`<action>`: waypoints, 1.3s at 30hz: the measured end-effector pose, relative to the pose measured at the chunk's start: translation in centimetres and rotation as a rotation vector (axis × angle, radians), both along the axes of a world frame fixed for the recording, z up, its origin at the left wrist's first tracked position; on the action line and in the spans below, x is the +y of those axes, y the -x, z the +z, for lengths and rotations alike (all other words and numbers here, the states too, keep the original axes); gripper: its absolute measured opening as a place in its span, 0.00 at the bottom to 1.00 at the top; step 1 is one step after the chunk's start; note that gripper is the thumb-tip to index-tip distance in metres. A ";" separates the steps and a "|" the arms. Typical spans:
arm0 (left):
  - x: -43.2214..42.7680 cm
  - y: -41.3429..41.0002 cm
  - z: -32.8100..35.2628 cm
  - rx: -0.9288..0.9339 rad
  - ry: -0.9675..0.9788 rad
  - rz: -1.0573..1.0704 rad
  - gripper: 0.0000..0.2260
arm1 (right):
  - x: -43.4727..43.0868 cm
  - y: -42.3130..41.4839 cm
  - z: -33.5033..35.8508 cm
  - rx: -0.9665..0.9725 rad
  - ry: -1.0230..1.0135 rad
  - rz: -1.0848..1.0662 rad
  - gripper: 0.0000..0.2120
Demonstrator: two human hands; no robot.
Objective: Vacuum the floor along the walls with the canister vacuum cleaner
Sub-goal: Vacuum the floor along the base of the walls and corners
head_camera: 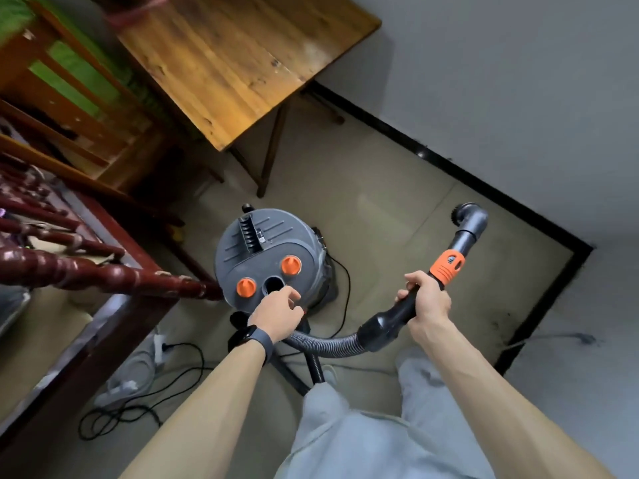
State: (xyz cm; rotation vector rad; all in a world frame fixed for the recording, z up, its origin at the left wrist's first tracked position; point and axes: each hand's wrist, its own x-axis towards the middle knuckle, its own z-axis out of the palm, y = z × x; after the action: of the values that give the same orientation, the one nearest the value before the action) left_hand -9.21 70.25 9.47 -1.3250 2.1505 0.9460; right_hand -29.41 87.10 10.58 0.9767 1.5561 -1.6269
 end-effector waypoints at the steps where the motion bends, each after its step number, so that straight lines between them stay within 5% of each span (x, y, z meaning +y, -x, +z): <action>1: -0.1 -0.9 -0.2 0.003 -0.015 -0.037 0.12 | 0.3 -1.5 0.0 -0.001 -0.008 -0.034 0.10; 14: 11.1 1.1 3.7 -0.081 -0.414 -0.797 0.22 | 9.7 -13.4 2.1 -0.027 0.242 -0.605 0.12; 24: 23.2 -1.8 1.6 -0.261 -0.321 -1.357 0.19 | 20.5 -22.0 -1.7 -0.044 0.189 -0.857 0.13; 39: 30.1 2.3 -15.4 -0.278 -0.184 -1.581 0.19 | 28.9 -19.4 -16.0 0.084 0.040 -0.807 0.10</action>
State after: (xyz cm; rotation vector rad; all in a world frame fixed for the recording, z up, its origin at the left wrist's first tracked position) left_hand -11.54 100.39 -5.94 0.4642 1.9587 0.2030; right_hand -10.00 115.98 -5.44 1.6661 1.2289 -2.2345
